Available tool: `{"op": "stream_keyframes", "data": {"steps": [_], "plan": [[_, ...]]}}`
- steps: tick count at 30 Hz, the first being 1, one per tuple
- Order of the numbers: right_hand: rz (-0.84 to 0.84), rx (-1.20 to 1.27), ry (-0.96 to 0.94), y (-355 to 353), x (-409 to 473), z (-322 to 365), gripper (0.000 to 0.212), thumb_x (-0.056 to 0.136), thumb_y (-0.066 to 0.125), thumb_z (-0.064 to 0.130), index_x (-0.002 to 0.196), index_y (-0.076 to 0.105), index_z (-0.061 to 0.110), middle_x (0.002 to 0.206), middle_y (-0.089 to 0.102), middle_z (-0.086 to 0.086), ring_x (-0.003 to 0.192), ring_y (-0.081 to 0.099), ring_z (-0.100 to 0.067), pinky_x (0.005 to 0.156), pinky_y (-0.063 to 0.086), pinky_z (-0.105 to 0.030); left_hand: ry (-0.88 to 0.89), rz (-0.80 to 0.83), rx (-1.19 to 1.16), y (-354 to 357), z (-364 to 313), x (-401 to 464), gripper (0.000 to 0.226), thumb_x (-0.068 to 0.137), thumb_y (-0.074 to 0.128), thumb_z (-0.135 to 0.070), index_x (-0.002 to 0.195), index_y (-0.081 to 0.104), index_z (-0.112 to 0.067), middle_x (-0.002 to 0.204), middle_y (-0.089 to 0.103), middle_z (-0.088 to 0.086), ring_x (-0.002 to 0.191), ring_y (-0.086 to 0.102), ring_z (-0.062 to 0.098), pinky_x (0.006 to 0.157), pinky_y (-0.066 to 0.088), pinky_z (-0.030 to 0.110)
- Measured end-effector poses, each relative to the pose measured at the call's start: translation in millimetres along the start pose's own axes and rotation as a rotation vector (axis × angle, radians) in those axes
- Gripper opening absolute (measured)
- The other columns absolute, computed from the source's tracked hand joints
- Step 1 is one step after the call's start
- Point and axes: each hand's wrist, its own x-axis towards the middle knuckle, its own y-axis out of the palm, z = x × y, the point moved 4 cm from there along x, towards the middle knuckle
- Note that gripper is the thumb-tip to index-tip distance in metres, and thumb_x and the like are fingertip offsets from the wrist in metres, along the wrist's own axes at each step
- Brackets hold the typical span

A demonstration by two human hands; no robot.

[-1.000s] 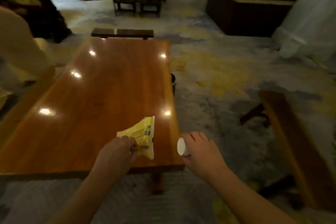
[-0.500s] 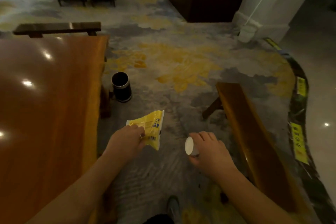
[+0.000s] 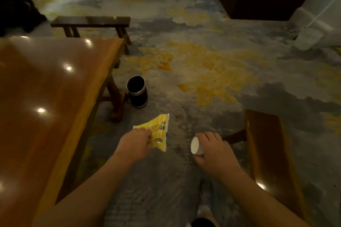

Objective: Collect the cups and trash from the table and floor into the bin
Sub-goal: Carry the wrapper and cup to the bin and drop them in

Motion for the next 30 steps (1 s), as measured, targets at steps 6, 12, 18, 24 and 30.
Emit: {"op": "stream_keyframes", "data": {"steps": [6, 12, 18, 24, 30], "plan": [[0.027, -0.013, -0.162, -23.6, 135.3, -65.3, 0.064, 0.085, 0.063, 0.049, 0.139, 0.037, 0.028, 0.137, 0.047, 0.001, 0.123, 0.042, -0.023, 0.096, 0.046, -0.041, -0.17, -0.04, 0.026, -1.9, -2.1, 106.0, 0.014, 0.084, 0.065, -0.04, 0.097, 0.063, -0.035, 0.082, 0.054, -0.014, 0.069, 0.052, 0.005, 0.055, 0.044, 0.024], [0.078, -0.063, -0.295, -64.1, 280.6, -105.6, 0.064, 0.082, 0.066, 0.048, 0.137, 0.04, 0.027, 0.132, 0.05, -0.002, 0.12, 0.043, -0.026, 0.088, 0.049, -0.044, -0.362, -0.103, -0.005, -31.4, -7.6, 202.2, 0.015, 0.082, 0.067, -0.036, 0.097, 0.065, -0.034, 0.089, 0.062, -0.009, 0.073, 0.057, 0.009, 0.058, 0.05, 0.029], [0.113, -0.095, -0.441, -78.5, 409.2, -93.0, 0.063, 0.081, 0.067, 0.048, 0.135, 0.043, 0.025, 0.128, 0.053, -0.003, 0.117, 0.045, -0.026, 0.086, 0.049, -0.043, -0.485, -0.139, -0.02, -39.6, 28.5, 287.0, 0.014, 0.084, 0.065, -0.037, 0.097, 0.066, -0.031, 0.086, 0.063, -0.01, 0.069, 0.056, 0.007, 0.053, 0.048, 0.026], [0.178, -0.14, -0.536, -61.0, 552.4, -49.0, 0.061, 0.082, 0.067, 0.045, 0.135, 0.043, 0.025, 0.128, 0.052, -0.003, 0.117, 0.045, -0.026, 0.084, 0.05, -0.043, -0.606, -0.111, -0.108, -16.0, 111.4, 393.4, 0.014, 0.083, 0.06, -0.037, 0.095, 0.065, -0.031, 0.087, 0.063, -0.009, 0.07, 0.058, 0.011, 0.059, 0.057, 0.036], [0.27, -0.17, -0.588, -27.8, 703.0, 2.9, 0.06, 0.084, 0.067, 0.042, 0.136, 0.043, 0.021, 0.128, 0.052, -0.005, 0.116, 0.045, -0.028, 0.089, 0.048, -0.046, -0.708, -0.06, -0.203, 10.8, 214.2, 502.6, 0.013, 0.085, 0.062, -0.035, 0.096, 0.066, -0.028, 0.087, 0.062, -0.005, 0.071, 0.057, 0.014, 0.054, 0.048, 0.032]]}}
